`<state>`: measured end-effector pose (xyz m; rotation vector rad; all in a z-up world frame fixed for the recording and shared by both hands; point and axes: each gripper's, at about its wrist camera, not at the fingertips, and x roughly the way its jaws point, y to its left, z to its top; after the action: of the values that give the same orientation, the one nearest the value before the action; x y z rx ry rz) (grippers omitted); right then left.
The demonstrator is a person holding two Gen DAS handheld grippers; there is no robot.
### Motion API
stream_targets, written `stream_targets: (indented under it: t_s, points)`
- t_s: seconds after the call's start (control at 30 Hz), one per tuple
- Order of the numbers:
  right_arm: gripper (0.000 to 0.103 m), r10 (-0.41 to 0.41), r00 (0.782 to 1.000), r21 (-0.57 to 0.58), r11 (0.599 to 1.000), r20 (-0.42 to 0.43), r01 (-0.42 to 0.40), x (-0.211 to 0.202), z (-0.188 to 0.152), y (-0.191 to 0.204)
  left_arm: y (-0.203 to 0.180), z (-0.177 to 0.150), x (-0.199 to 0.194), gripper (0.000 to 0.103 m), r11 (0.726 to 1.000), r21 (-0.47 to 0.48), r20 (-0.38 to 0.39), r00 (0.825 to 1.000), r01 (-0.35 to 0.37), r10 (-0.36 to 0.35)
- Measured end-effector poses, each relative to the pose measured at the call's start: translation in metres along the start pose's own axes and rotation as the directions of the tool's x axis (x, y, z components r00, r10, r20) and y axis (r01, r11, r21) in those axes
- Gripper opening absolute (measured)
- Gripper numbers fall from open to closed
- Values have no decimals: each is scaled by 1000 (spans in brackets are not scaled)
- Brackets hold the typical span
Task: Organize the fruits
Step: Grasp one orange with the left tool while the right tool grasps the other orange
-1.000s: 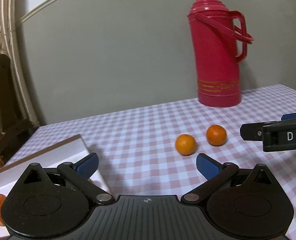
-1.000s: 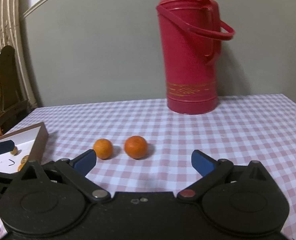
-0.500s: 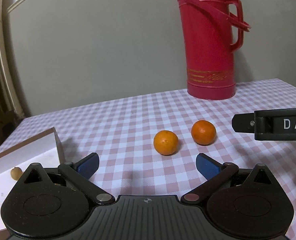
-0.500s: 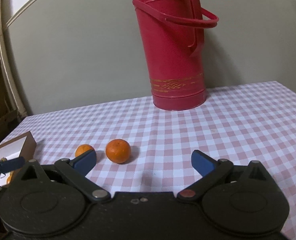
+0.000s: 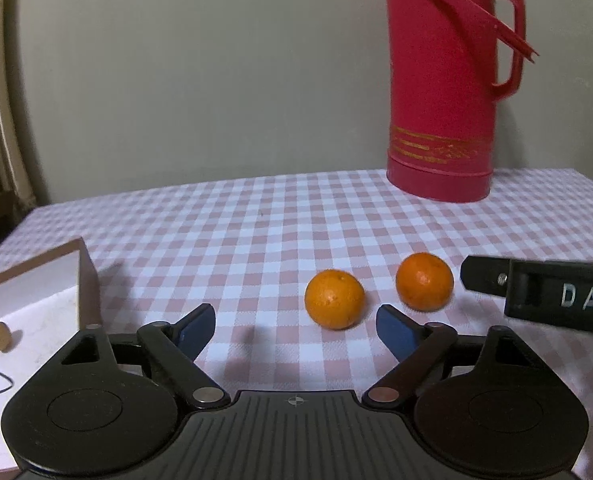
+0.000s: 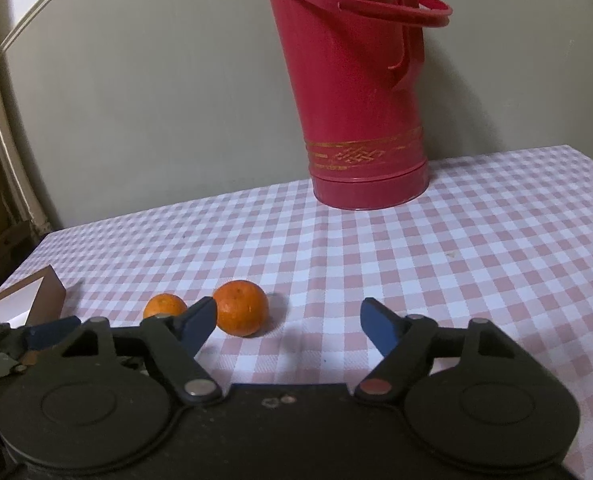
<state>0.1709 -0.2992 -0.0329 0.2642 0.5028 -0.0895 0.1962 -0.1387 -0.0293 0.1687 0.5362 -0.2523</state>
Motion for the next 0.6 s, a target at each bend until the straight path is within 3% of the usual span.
stream_targets:
  t_s: [0.17, 0.3, 0.43, 0.57, 0.6]
  points:
    - [70, 5, 1000, 10, 1000, -3, -5, 6, 1, 1, -4, 4, 11, 85, 1000, -2, -2, 1000, 7, -7]
    - [67, 5, 1000, 16, 1000, -5, -5, 11, 2, -1, -6, 6, 24, 67, 999, -16, -37, 999, 27, -28]
    - [65, 7, 1000, 22, 1000, -12, -7, 14, 3, -2, -8, 6, 34, 61, 999, -31, -53, 998, 40, -41]
    - [63, 13, 1000, 20, 1000, -22, -13, 20, 3, 0, -7, 7, 41, 39, 997, -53, -70, 996, 59, -62]
    - [62, 17, 1000, 20, 1000, -26, -16, 22, 3, 1, -5, 7, 42, 39, 997, -59, -70, 996, 56, -60]
